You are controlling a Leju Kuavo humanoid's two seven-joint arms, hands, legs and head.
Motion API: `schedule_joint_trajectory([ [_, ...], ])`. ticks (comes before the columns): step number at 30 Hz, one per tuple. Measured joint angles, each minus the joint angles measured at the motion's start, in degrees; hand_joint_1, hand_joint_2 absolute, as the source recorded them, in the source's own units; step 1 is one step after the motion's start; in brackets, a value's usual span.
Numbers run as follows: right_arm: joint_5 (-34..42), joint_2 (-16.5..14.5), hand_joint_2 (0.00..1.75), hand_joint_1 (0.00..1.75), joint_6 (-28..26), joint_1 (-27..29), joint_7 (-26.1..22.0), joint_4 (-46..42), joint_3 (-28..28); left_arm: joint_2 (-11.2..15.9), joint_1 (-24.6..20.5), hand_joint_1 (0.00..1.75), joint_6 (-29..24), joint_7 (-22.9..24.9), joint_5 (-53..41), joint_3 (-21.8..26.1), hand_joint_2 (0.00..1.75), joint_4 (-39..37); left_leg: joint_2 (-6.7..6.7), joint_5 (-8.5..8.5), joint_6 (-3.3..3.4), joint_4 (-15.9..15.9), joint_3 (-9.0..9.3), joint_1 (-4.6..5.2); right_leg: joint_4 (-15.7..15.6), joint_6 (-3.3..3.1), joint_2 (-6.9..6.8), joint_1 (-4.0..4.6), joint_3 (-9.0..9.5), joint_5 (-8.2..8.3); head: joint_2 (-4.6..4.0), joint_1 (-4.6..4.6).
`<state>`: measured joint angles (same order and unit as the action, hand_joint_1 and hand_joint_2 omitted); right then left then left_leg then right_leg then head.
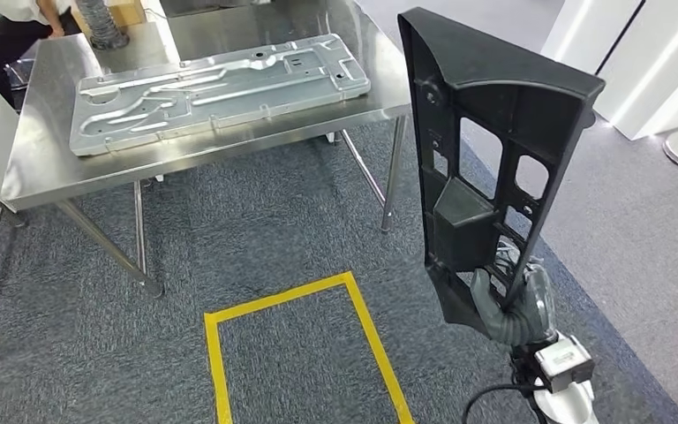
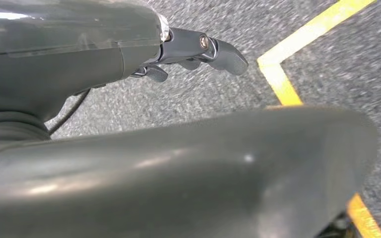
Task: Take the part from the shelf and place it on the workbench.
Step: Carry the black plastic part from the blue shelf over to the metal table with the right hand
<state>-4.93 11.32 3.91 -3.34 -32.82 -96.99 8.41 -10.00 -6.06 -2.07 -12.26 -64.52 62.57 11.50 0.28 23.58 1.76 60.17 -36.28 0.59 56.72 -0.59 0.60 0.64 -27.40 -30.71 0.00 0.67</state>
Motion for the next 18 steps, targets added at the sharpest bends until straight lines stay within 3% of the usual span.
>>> schedule_joint_trajectory([
  [3,-0.44,0.15,1.75,1.75,-0.22,-0.14,0.27,-0.20,-0.39,0.05,-0.10,0.00,-0.03,-0.01,0.01,0.03,0.00,0.00,-0.12,0.71,0.58,-2.52,1.67,0.26,0.54,1.09,-0.01,-0.34,0.38,0.32,0.01,0.02],
  [5,-0.60,0.36,1.75,1.75,-0.29,-0.39,0.28,-0.31,-0.75,0.00,-0.19,0.00,-0.06,-0.02,0.03,0.04,0.00,0.00,-0.21,0.93,0.90,-3.85,3.35,-0.11,3.48,1.73,-0.08,-0.45,-0.76,0.44,0.01,0.00],
  [8,-0.66,0.79,1.75,1.75,-0.31,-0.71,0.28,-0.32,-1.22,-0.05,-0.32,0.00,-0.07,-0.03,0.14,0.05,0.00,0.00,-0.26,1.83,0.97,-4.43,5.03,-0.48,12.76,2.89,-0.14,-1.04,-7.19,-2.83,0.00,-0.01],
  [10,-0.69,0.95,1.75,1.75,-0.28,-0.61,0.29,-0.30,-1.33,-0.07,-0.16,0.00,-0.06,-0.03,0.20,0.07,0.00,0.00,-0.28,2.81,0.65,-4.39,6.07,-0.76,15.60,3.63,-0.23,-1.68,-10.92,-4.25,0.00,-0.01],
  [11,-0.70,1.03,1.75,1.75,-0.27,-0.58,0.29,-0.30,-1.38,-0.10,-0.07,0.00,-0.05,-0.03,0.20,0.08,0.00,0.00,-0.29,3.37,0.43,-4.35,6.75,-0.94,14.31,3.96,-0.30,-1.99,-11.42,-3.27,0.00,-0.01],
  [14,-0.72,1.32,1.75,1.75,-0.23,-0.62,0.30,-0.22,-1.67,-0.21,-0.02,0.00,-0.07,-0.03,0.20,0.13,0.00,0.00,-0.33,5.28,-0.66,-4.00,8.67,-1.42,3.95,4.58,-0.85,-2.67,-9.46,5.20,0.00,-0.01],
  [15,-0.74,1.37,1.75,1.75,-0.21,-0.61,0.29,-0.19,-1.75,-0.22,-0.07,0.00,-0.09,-0.02,0.20,0.15,0.00,0.00,-0.32,5.78,-1.11,-3.86,8.89,-1.44,1.78,4.20,-1.00,-2.62,-9.09,7.21,0.01,0.01],
  [16,-0.78,1.42,1.75,1.75,-0.20,-0.58,0.30,-0.16,-1.84,-0.22,-0.11,0.00,-0.11,-0.02,0.20,0.19,0.00,0.00,-0.30,6.10,-1.54,-3.75,8.98,-1.39,0.91,3.66,-1.04,-2.49,-9.15,8.08,0.01,0.02],
  [18,-0.86,1.56,1.75,1.75,-0.19,-0.55,0.30,-0.20,-1.97,-0.22,-0.21,0.00,-0.14,-0.03,0.20,0.22,0.00,0.00,-0.21,6.24,-2.21,-3.57,9.02,-1.36,1.12,2.38,-0.80,-2.26,-9.32,7.87,0.01,0.05],
])
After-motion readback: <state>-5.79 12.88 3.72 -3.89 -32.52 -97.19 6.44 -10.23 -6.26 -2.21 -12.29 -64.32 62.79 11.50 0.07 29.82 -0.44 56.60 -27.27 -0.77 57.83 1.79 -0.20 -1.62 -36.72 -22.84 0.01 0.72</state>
